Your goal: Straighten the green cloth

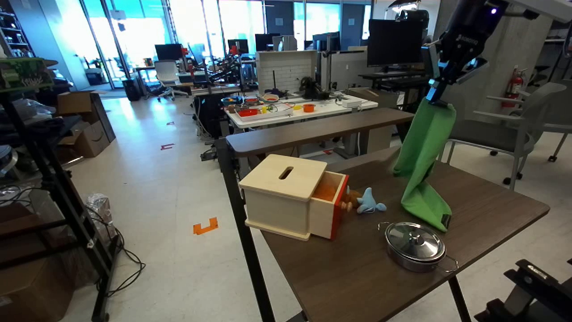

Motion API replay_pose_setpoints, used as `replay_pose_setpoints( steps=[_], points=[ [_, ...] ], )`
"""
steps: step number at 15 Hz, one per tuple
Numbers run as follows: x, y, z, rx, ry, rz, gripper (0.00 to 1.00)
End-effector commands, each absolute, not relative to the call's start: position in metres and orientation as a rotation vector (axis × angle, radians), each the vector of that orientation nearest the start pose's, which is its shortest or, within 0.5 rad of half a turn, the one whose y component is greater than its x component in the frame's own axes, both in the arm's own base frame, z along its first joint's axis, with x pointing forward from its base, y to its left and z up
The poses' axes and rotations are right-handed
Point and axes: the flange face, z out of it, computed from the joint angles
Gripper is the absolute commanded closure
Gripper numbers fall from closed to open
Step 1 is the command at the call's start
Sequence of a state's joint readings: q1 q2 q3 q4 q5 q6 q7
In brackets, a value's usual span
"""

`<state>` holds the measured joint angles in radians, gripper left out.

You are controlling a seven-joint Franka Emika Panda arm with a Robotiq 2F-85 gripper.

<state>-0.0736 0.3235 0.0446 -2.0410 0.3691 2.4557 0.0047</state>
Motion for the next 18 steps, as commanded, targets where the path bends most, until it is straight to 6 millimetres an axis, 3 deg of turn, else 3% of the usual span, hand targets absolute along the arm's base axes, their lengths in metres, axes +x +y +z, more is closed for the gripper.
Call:
replay_pose_setpoints(
  steps=[1,5,8,13,18],
  points=[
    [0.578,-0.026,0.33,-2.786,0.416,-0.183,0.99],
    [0.561,-0.034,0.369,-2.717,0.393,-0.248,0.99],
    [0.552,-0.039,0.383,-2.685,0.378,-0.242,0.99],
    [0.544,-0.048,0.368,-2.73,0.476,-0.112,0.99],
    [0.527,-0.073,0.348,-2.852,0.7,0.015,0.99]
  ],
)
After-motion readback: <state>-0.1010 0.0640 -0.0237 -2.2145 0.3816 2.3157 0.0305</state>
